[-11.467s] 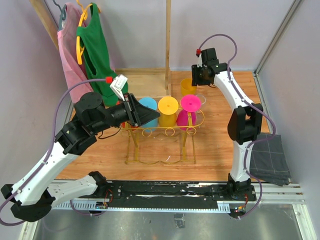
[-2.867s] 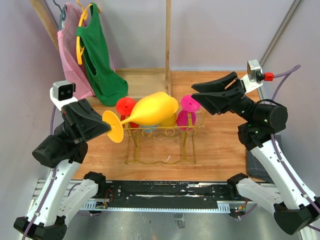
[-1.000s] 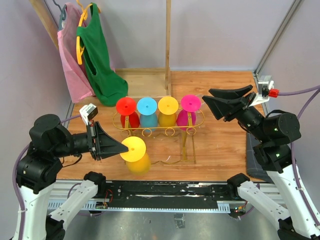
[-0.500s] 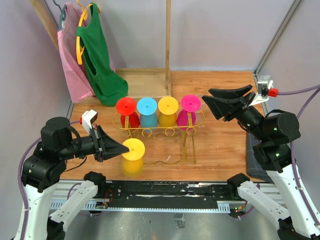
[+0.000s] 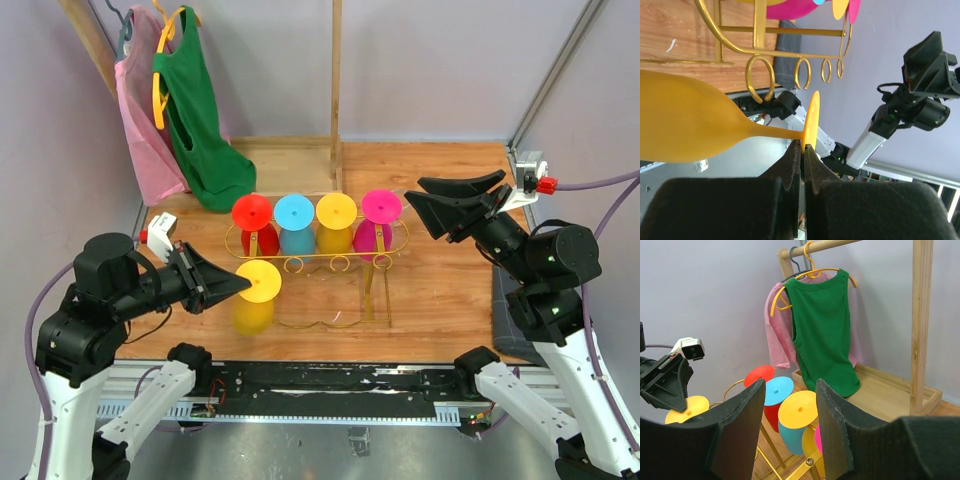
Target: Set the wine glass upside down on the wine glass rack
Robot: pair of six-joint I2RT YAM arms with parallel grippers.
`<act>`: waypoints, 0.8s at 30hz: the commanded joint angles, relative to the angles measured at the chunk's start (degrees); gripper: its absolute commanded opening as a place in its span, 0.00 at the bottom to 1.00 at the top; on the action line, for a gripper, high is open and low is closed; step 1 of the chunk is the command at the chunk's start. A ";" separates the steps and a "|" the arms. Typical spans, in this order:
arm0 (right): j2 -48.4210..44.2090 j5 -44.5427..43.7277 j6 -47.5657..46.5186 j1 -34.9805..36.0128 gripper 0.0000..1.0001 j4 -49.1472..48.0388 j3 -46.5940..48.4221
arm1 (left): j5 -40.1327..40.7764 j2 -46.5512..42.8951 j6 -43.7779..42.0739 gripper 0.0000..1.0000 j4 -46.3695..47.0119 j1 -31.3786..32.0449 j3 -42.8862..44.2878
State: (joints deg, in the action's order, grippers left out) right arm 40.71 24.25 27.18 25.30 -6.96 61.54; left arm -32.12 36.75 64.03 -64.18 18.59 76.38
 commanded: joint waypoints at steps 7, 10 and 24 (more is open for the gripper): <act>-0.81 -0.69 -0.81 -1.04 0.46 -0.07 0.15 | 5.82 -1.17 3.87 0.00 3.87 0.33 -1.28; -0.81 -0.86 -1.02 -1.00 0.46 -0.04 0.24 | 7.25 -1.33 4.43 0.00 4.09 0.45 -1.11; -0.19 -0.52 -0.83 -1.04 0.46 -0.62 -0.27 | 12.80 -4.14 8.37 0.00 7.99 1.16 -3.62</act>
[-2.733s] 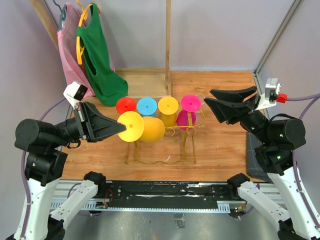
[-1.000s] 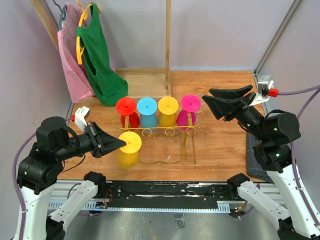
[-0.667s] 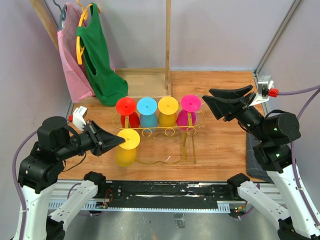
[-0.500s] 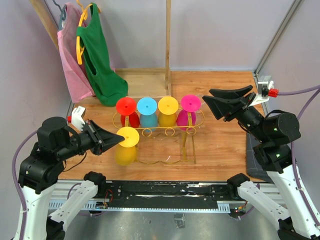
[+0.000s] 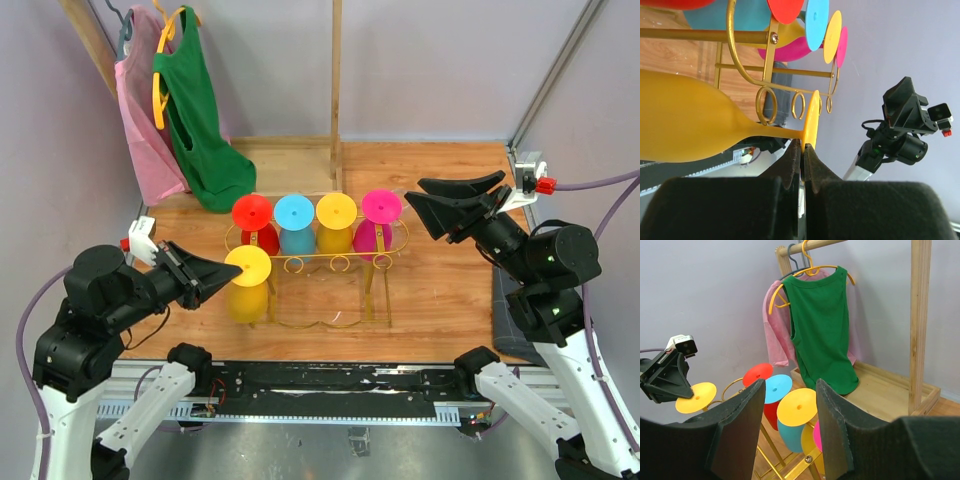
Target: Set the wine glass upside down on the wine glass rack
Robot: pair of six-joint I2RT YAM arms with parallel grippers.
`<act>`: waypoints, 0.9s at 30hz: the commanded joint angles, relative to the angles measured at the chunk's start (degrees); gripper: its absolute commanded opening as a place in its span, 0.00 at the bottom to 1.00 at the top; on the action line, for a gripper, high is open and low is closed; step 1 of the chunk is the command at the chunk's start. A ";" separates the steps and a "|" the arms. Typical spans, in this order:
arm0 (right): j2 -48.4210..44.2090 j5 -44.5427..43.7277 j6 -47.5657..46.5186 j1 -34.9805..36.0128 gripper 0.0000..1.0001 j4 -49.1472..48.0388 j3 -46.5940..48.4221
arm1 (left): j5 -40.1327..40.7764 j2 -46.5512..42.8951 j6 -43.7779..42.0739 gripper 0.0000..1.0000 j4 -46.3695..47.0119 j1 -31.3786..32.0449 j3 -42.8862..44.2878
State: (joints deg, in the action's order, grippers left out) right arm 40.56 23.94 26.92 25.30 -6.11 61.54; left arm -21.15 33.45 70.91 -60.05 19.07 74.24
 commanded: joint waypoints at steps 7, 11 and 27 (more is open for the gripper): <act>0.09 -0.21 -0.50 -0.98 0.46 -1.95 -1.00 | 1.65 -0.76 1.67 0.00 6.88 0.64 -3.88; -0.08 -0.30 -0.80 -1.05 0.46 -1.98 -1.40 | 2.41 -0.46 1.14 0.00 7.98 0.64 -4.31; 0.76 -0.08 -0.58 -1.02 0.46 -2.56 -2.22 | 0.16 0.58 -0.74 0.00 13.98 0.61 -9.16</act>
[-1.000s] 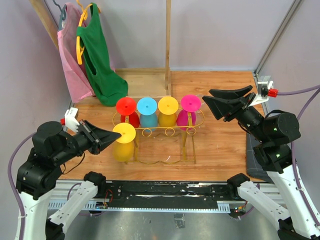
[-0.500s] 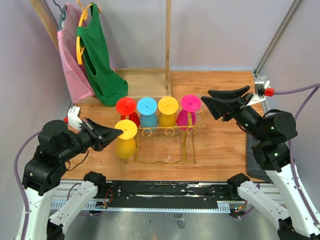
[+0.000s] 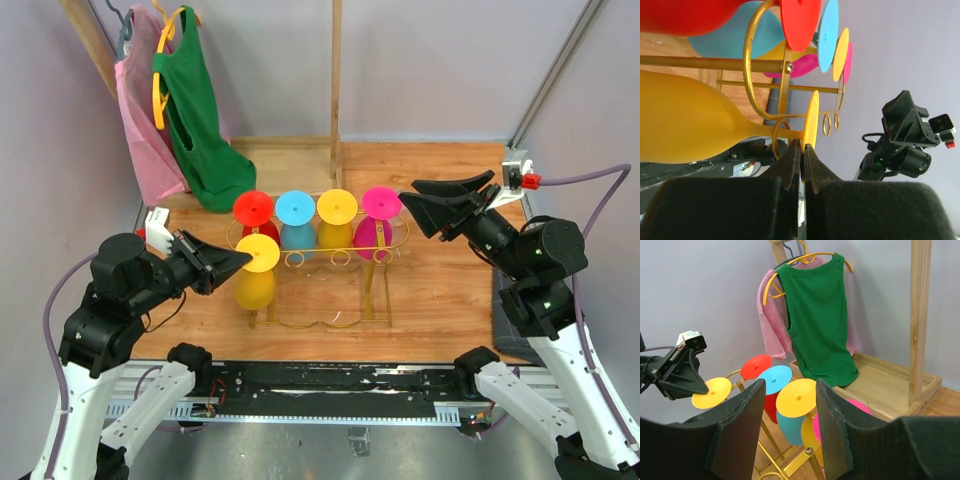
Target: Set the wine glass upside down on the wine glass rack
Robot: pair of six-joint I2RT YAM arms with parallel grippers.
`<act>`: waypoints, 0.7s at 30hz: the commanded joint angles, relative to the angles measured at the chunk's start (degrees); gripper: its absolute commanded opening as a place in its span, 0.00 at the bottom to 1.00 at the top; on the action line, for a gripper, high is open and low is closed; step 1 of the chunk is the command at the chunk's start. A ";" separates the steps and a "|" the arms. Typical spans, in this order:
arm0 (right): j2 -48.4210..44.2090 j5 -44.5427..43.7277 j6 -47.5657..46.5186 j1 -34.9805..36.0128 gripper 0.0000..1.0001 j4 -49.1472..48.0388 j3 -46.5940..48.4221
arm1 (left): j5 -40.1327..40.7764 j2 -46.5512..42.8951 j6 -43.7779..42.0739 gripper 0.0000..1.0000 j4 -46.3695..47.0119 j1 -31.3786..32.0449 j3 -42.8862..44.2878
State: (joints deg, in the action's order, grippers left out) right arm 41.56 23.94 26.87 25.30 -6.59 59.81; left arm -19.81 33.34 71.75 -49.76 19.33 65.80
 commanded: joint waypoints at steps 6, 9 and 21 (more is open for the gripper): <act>-0.24 -0.33 -0.90 -1.03 0.46 -1.84 -0.69 | -1.86 0.34 -2.06 0.00 3.69 0.38 -1.59; -0.17 -0.30 -0.70 -1.04 0.46 -1.90 -0.67 | -2.42 0.02 -2.17 0.06 3.39 0.36 -1.57; -0.32 -0.33 -0.31 -1.04 0.47 -1.86 -0.52 | -3.66 -1.96 -2.27 0.29 2.07 0.40 -3.70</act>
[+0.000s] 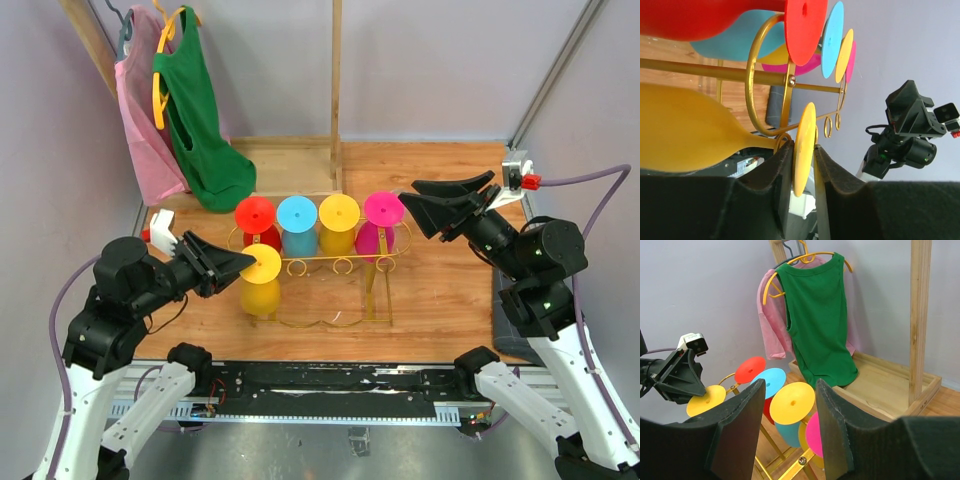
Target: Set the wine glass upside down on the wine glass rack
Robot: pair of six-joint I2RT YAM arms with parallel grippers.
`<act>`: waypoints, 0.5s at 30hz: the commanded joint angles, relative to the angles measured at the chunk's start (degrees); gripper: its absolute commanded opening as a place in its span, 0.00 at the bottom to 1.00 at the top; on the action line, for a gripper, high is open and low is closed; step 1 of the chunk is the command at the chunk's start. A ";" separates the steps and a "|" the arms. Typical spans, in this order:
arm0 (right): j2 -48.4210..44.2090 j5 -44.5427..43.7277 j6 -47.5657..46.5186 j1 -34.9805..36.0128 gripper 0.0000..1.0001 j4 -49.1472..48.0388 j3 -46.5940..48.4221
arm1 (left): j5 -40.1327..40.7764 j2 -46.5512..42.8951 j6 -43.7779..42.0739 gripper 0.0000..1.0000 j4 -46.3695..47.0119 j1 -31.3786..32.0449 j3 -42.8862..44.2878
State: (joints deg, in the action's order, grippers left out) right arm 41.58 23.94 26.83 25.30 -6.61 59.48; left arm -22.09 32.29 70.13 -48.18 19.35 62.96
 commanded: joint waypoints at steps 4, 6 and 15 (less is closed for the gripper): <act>-0.37 -0.39 -0.19 -1.03 0.47 -1.73 0.06 | -1.09 -1.21 -0.93 0.37 -0.45 0.38 -0.47; -0.29 -0.31 -0.05 -1.04 0.47 -1.81 0.19 | -0.72 -1.33 -1.32 0.38 -0.84 0.41 0.10; 0.40 0.38 0.96 -1.04 0.47 -2.49 0.63 | 3.11 -1.18 -3.73 0.34 -3.56 0.36 3.26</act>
State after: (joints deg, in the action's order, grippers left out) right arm 41.76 23.99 26.96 25.30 -6.63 59.51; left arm -20.82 31.44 68.27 -49.63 19.35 64.88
